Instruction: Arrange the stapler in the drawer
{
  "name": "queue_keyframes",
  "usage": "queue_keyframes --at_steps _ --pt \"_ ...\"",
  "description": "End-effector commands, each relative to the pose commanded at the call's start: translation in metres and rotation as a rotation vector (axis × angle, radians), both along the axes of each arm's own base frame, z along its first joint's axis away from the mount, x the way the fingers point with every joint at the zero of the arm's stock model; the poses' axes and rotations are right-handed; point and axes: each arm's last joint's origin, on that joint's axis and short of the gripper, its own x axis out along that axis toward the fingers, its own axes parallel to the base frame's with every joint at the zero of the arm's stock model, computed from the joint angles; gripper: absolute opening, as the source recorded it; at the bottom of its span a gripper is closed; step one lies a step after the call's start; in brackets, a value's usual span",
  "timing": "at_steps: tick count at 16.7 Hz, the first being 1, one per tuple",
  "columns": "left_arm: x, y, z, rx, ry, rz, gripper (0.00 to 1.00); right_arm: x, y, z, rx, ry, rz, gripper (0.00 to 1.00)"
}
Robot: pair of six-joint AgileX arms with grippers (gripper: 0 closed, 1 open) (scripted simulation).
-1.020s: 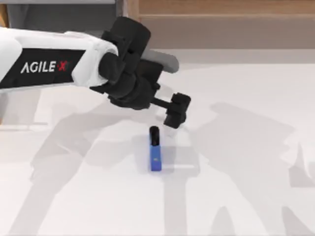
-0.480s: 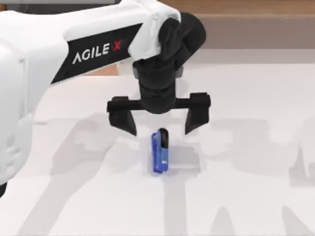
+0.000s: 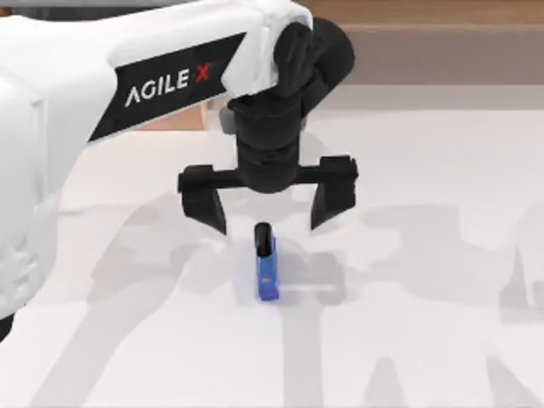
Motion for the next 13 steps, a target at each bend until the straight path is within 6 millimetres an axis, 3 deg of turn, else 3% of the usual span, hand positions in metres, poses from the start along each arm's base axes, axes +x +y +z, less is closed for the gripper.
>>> queue_keyframes --at_steps 3,8,13 --pt "0.001 0.000 -0.015 0.007 0.006 0.004 1.00 0.000 0.000 0.000 0.000 0.000 0.000 1.00" --pt "0.002 0.000 -0.064 0.001 -0.002 0.004 1.00 0.000 0.000 0.000 0.000 0.000 0.000 1.00" --pt "0.001 0.001 -0.071 0.004 0.002 0.004 1.00 0.000 0.000 0.000 0.000 0.000 0.000 1.00"
